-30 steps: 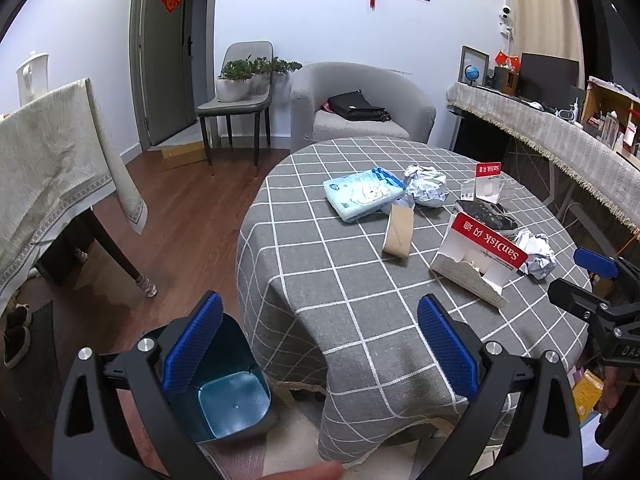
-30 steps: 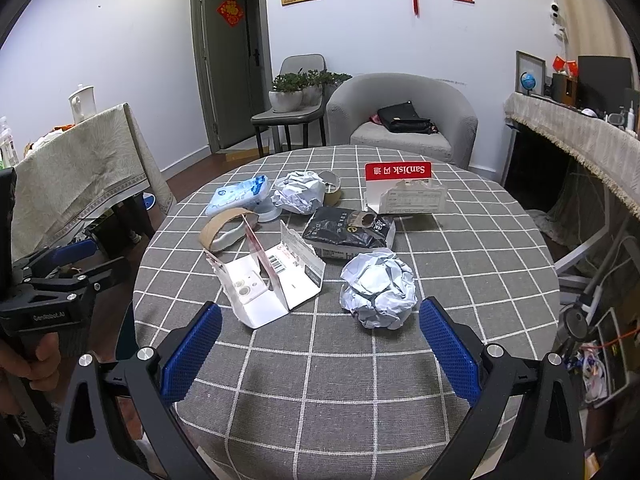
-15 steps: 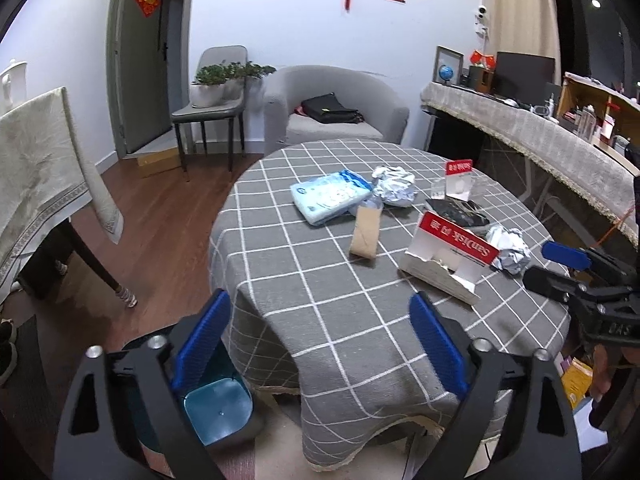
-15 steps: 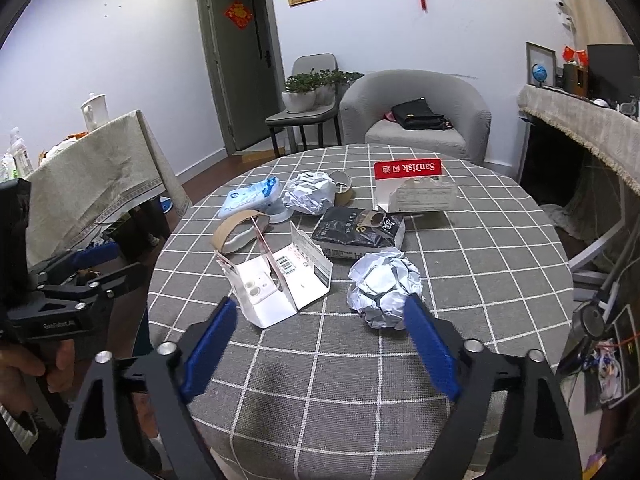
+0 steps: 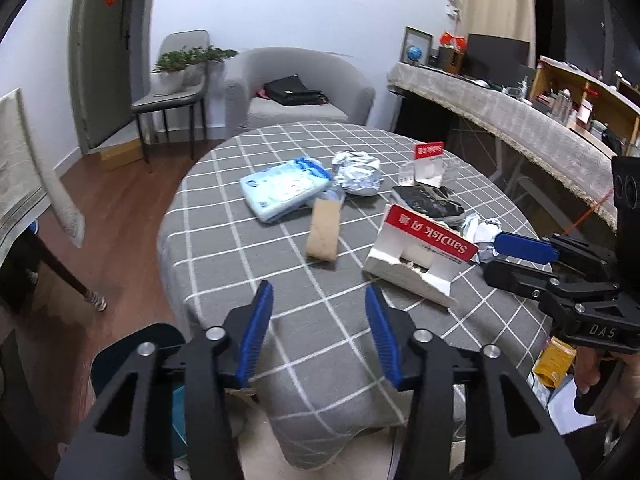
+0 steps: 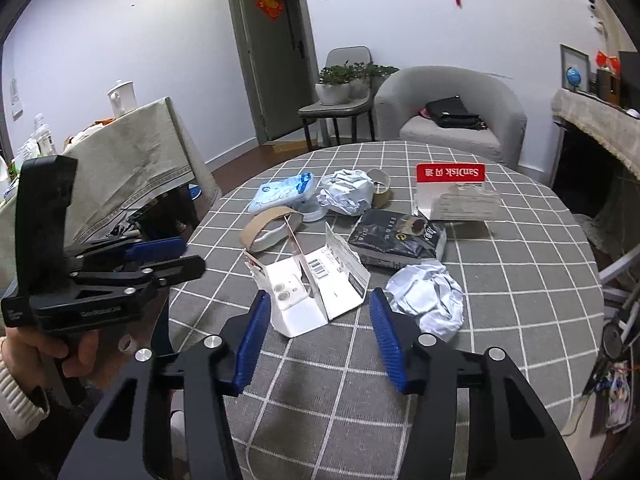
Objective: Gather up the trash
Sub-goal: 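Grasp the brown cardboard tape roll with the left tool while the right tool grasps the SanDisk package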
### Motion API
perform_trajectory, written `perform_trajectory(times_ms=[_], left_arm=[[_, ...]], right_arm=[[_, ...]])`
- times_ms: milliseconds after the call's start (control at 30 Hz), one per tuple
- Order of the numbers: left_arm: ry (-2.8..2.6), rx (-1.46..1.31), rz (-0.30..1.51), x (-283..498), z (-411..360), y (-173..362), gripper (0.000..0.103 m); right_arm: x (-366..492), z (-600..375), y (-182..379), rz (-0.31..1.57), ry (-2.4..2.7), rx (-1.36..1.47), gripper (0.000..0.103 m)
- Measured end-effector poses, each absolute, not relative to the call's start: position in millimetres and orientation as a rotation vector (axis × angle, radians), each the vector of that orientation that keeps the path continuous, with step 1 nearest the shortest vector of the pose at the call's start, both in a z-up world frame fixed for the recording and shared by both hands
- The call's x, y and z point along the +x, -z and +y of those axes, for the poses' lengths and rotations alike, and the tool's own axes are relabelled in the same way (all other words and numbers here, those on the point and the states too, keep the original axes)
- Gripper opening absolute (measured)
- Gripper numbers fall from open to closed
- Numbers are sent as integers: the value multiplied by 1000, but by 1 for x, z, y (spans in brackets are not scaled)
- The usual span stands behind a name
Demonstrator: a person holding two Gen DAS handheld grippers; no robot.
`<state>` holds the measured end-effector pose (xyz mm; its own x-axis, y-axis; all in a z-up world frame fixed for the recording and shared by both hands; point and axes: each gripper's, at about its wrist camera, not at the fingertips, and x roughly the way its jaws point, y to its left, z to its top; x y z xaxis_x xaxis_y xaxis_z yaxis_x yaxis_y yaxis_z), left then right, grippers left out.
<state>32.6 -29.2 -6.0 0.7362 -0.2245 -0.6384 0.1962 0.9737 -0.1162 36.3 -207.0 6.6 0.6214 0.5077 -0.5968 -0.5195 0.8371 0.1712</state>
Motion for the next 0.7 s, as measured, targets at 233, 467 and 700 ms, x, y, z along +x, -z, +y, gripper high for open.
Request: perform_trajectory(times_ms=[233, 467, 700], left_arm=[[258, -32, 732, 58, -33, 13, 46], [277, -34, 751, 78, -31, 18, 42], [299, -59, 771, 93, -25, 24, 42]], right_arm=[[49, -210, -7, 683, -619, -10, 51], [61, -199, -3, 702, -673, -40, 41], [73, -189, 5, 726, -687, -65, 32]])
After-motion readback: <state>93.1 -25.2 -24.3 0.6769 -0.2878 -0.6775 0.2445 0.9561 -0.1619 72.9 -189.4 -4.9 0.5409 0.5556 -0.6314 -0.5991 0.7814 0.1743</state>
